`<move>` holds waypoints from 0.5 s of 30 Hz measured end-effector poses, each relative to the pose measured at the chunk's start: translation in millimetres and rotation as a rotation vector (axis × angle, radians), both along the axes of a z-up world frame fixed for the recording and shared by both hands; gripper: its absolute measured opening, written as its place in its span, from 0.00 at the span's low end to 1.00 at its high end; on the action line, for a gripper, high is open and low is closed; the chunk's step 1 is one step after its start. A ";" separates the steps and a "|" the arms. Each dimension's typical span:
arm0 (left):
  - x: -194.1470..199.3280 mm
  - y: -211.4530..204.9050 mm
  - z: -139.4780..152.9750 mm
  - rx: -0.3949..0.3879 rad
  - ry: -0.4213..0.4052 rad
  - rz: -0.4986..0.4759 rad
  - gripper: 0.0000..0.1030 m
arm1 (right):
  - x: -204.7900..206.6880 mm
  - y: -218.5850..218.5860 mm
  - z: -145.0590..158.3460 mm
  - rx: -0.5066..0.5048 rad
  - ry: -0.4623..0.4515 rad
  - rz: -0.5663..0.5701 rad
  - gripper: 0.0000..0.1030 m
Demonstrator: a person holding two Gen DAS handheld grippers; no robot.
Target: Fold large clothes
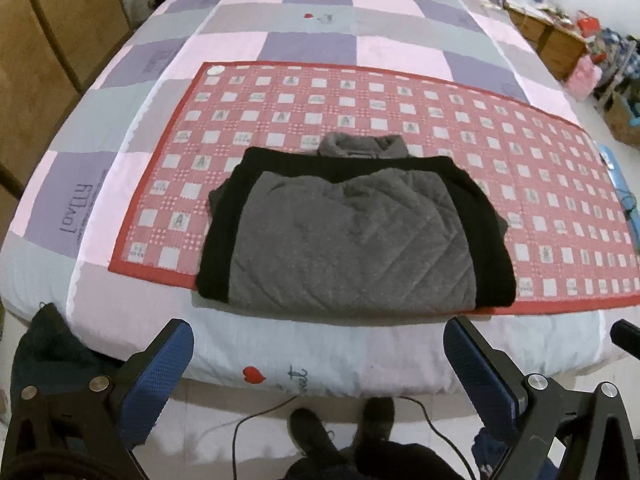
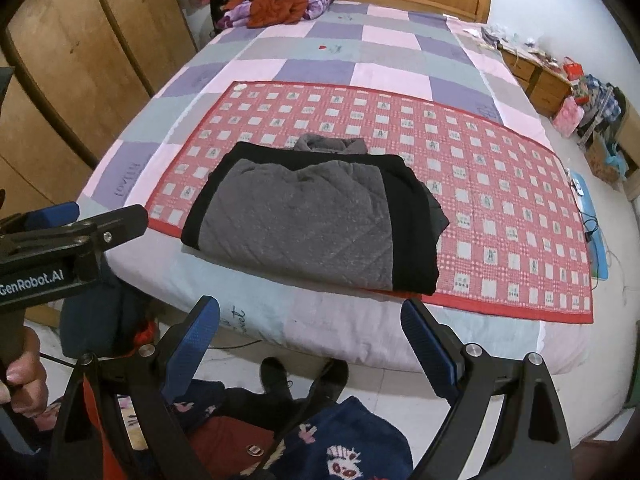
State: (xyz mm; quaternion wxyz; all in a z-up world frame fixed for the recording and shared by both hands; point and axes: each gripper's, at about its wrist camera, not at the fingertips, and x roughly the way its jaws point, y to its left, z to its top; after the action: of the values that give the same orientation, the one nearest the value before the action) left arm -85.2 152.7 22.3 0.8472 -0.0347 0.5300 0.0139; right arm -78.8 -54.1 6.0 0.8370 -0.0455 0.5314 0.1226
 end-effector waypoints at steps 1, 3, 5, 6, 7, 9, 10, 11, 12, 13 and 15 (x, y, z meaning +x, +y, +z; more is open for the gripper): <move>0.4 -1.3 0.1 0.000 0.001 -0.006 1.00 | -0.1 0.8 0.5 -0.001 0.001 -0.004 0.91; 1.0 -3.1 -0.3 0.001 0.003 -0.015 1.00 | -1.2 1.0 0.6 0.000 0.005 -0.012 0.91; 0.9 -3.6 -1.0 0.002 0.008 -0.021 1.00 | -2.1 1.5 0.8 0.003 0.011 -0.021 0.91; 1.0 -3.2 -1.3 0.000 0.010 -0.024 1.00 | -2.8 1.6 0.8 0.003 0.012 -0.025 0.91; 1.1 -3.5 -1.3 -0.001 0.011 -0.025 1.00 | -3.3 1.8 0.6 0.003 0.013 -0.029 0.91; 1.0 -3.3 -1.9 0.001 0.013 -0.031 1.00 | -4.9 2.1 1.4 0.004 0.013 -0.033 0.91; 0.6 -4.1 -2.0 0.002 0.014 -0.033 1.00 | -5.7 2.7 1.8 0.003 0.012 -0.034 0.91; 0.2 -4.1 -2.3 0.002 0.016 -0.036 1.00 | -6.4 3.5 1.9 0.002 0.012 -0.035 0.91; -0.3 -3.8 -2.5 0.002 0.017 -0.039 1.00 | -7.2 4.2 1.9 0.002 0.014 -0.036 0.91; -0.6 -4.2 -2.4 0.003 0.018 -0.040 1.00 | -7.9 4.9 1.9 0.003 0.015 -0.036 0.91; -1.7 -4.1 -2.5 0.004 0.018 -0.044 1.00 | -8.1 2.4 2.6 0.004 0.015 -0.036 0.91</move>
State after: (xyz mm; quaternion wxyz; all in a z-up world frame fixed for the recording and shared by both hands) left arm -86.9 148.6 19.7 0.8426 -0.0212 0.5382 -0.0031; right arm -86.9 -51.7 8.6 0.8352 -0.0335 0.5380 0.1087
